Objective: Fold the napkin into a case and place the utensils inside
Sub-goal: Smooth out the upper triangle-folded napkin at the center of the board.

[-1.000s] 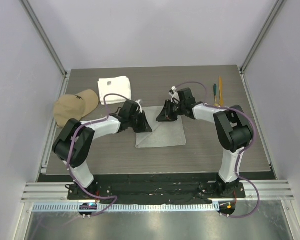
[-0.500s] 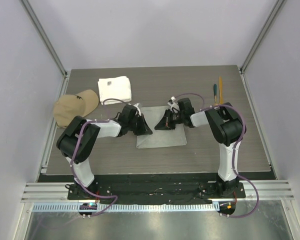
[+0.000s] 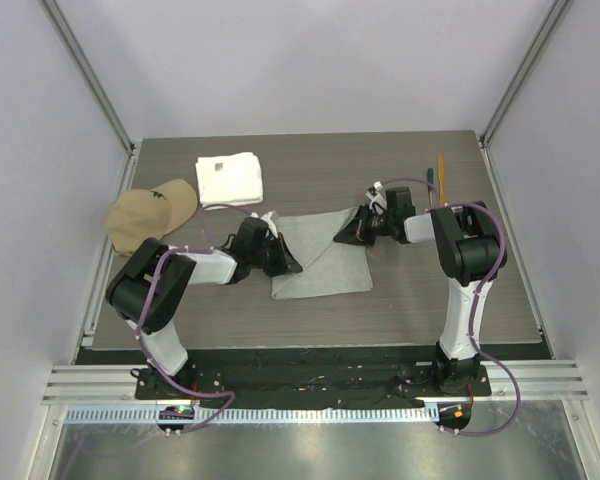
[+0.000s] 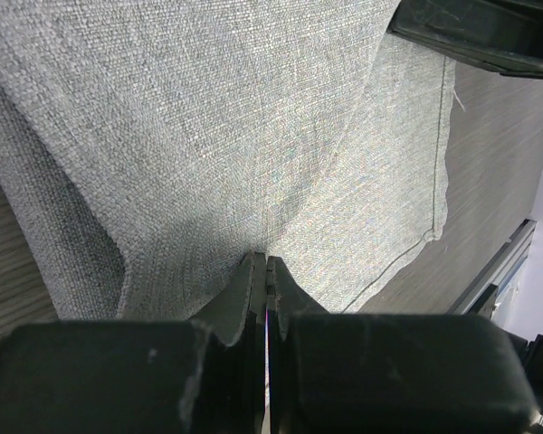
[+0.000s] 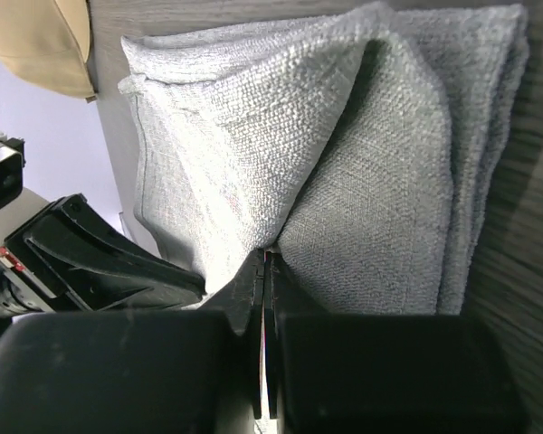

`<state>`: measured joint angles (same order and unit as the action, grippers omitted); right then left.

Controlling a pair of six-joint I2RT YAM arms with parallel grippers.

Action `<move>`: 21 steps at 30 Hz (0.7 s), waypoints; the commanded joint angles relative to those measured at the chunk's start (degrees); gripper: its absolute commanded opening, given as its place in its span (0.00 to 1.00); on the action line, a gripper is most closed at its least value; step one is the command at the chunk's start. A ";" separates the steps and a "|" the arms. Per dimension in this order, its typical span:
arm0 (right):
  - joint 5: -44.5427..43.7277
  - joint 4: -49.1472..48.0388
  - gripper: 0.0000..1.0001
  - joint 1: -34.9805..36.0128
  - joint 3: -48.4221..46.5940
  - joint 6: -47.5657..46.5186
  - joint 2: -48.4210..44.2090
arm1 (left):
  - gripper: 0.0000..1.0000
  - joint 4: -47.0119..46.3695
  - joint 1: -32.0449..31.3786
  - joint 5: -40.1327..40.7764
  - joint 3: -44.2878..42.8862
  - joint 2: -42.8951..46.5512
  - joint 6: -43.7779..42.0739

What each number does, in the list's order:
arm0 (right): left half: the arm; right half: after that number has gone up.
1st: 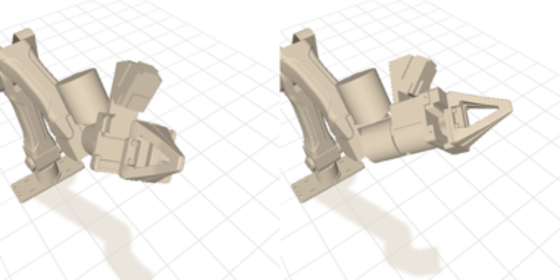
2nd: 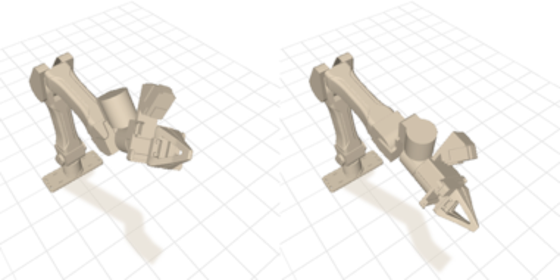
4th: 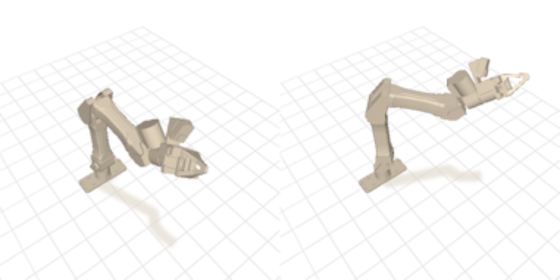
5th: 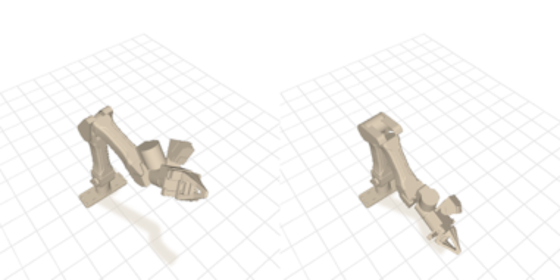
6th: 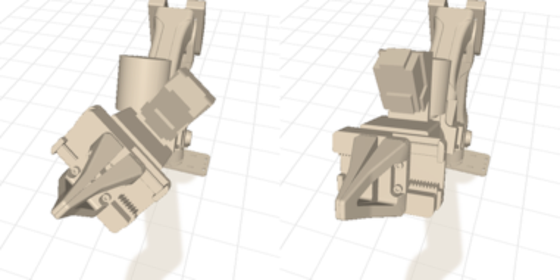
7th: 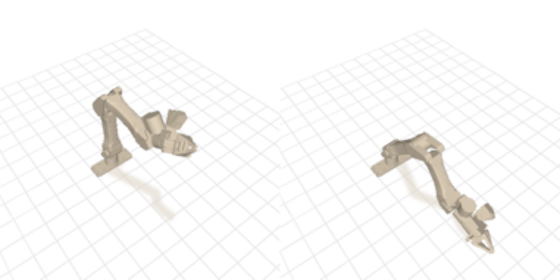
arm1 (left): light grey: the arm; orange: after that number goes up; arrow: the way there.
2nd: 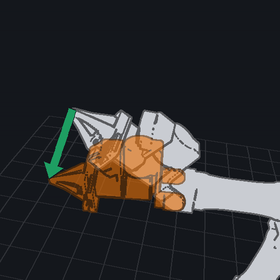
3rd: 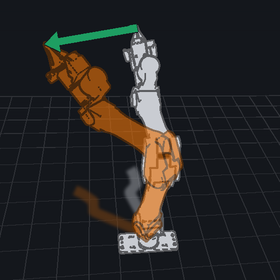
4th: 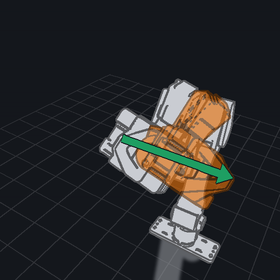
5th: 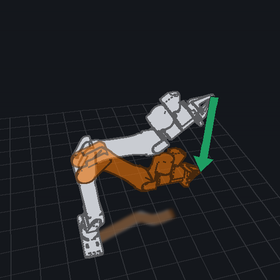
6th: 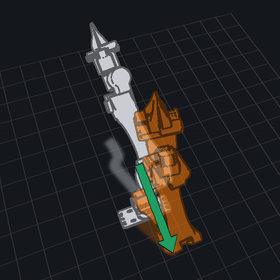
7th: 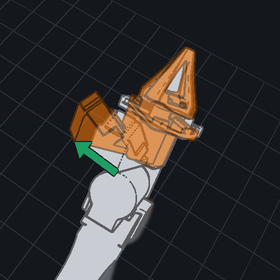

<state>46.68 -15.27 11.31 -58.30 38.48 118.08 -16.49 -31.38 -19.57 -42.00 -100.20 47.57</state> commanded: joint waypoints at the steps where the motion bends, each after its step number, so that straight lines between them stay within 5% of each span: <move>1: -3.35 4.72 0.02 0.55 -0.94 -2.53 -7.06 | 0.02 9.89 0.09 -0.37 -1.15 2.55 -2.57; 11: -1.24 -1.51 0.06 5.91 -0.23 3.18 -6.64 | 0.08 17.79 0.09 -0.29 -4.32 10.64 -1.69; 21: 0.17 -2.05 0.07 3.11 -7.61 1.87 3.38 | 0.05 12.28 0.09 0.76 4.37 7.40 -1.25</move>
<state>45.74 -15.20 16.32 -62.78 40.77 119.92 -1.89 -31.38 -19.31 -40.84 -90.70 46.15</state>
